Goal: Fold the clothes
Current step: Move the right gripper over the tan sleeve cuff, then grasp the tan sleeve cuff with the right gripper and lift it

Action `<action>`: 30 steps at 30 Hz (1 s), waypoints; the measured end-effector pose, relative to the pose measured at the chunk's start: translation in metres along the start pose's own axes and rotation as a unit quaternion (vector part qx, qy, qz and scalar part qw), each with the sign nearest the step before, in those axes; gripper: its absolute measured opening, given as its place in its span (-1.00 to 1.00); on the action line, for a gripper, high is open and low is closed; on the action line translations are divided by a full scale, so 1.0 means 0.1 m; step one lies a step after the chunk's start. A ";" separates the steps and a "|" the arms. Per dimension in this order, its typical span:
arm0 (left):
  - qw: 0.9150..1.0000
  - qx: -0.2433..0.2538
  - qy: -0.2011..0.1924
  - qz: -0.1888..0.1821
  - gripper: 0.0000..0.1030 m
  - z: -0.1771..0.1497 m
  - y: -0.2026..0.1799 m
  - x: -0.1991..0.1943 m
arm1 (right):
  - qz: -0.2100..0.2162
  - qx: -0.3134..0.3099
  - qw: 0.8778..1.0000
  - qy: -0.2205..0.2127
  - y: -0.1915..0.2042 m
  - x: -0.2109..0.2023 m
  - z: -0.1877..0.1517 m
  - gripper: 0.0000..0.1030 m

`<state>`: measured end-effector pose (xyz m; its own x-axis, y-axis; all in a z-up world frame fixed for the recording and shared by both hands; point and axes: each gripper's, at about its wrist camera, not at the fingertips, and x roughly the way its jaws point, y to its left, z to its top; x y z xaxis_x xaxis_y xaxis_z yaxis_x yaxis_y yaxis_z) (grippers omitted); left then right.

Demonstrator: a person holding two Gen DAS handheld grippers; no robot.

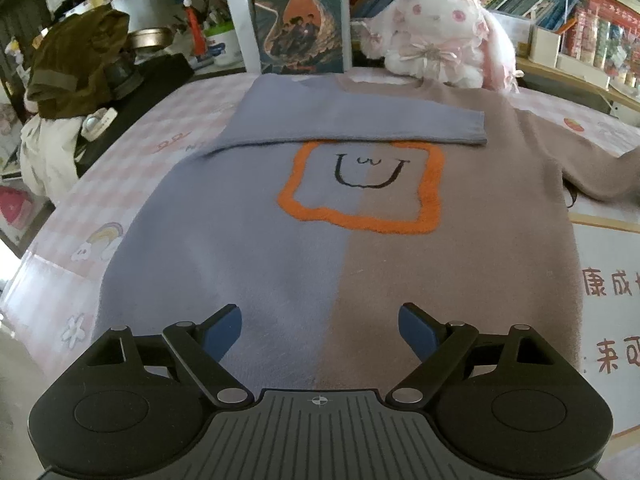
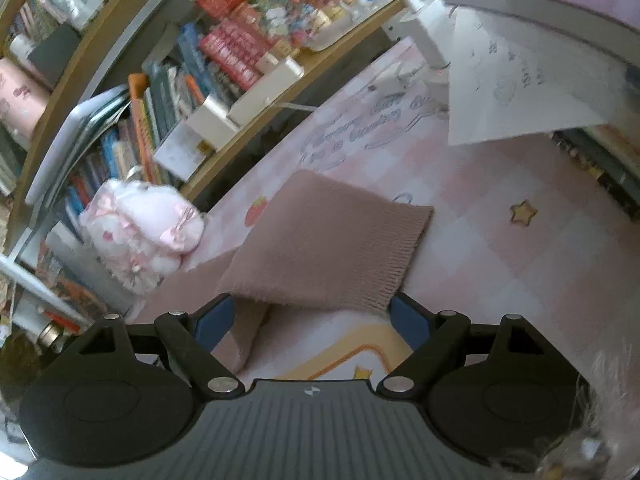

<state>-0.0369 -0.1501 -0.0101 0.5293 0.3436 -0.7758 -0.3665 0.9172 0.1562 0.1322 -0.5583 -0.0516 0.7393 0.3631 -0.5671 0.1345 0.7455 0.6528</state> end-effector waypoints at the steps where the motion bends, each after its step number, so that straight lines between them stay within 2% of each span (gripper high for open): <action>1: 1.000 -0.002 0.001 0.002 0.71 0.00 0.01 0.00 | -0.005 0.005 1.000 -0.007 -0.02 0.00 0.02 0.63; 5: 1.000 -0.010 0.005 0.007 0.71 -0.02 0.06 -0.01 | -0.019 0.029 0.999 -0.032 -0.12 -0.04 0.06 0.59; 9: 1.000 -0.013 0.009 0.009 0.71 -0.03 0.07 0.00 | -0.029 0.040 0.998 -0.042 -0.17 -0.07 0.06 0.42; 13: 1.000 -0.003 0.005 0.006 0.71 -0.02 0.04 0.00 | -0.040 0.056 0.996 -0.055 -0.22 -0.11 0.05 0.07; 15: 1.000 0.002 0.003 0.004 0.71 -0.01 0.02 -0.01 | -0.048 0.064 0.995 -0.061 -0.25 -0.13 0.06 -0.15; 16: 1.000 0.004 0.003 0.004 0.71 -0.01 0.01 -0.01 | -0.061 0.058 0.995 -0.060 -0.25 -0.11 0.06 -0.33; 19: 1.000 0.005 0.002 0.003 0.71 0.00 0.01 -0.01 | -0.094 0.015 0.994 -0.057 -0.18 -0.06 0.09 -0.45; 21: 1.000 0.003 0.002 0.004 0.71 0.00 0.02 0.00 | -0.120 -0.039 0.991 -0.051 -0.07 0.00 0.09 -0.52; 25: 1.000 -0.004 0.003 0.003 0.71 0.01 0.03 0.00 | -0.166 -0.170 0.971 -0.038 0.15 0.16 0.01 -0.58; 27: 1.000 -0.007 0.002 0.004 0.71 0.01 0.04 0.00 | -0.181 -0.225 0.957 -0.035 0.23 0.23 -0.04 -0.68; 28: 1.000 -0.008 0.001 0.004 0.71 0.01 0.04 0.00 | -0.184 -0.239 0.953 -0.035 0.24 0.25 -0.05 -0.82; 29: 1.000 -0.010 0.000 0.004 0.71 0.01 0.05 0.00 | -0.180 -0.230 0.956 -0.037 0.22 0.24 -0.03 -0.97; 30: 1.000 -0.012 -0.001 0.005 0.71 0.01 0.06 -0.01 | -0.173 -0.219 0.959 -0.042 0.21 0.21 -0.01 -0.97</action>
<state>-0.0388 -0.1450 -0.0085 0.5270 0.3521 -0.7735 -0.3896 0.9090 0.1483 0.1497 -0.5346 -0.0503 0.7529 0.0195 -0.6579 0.1050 0.9832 0.1493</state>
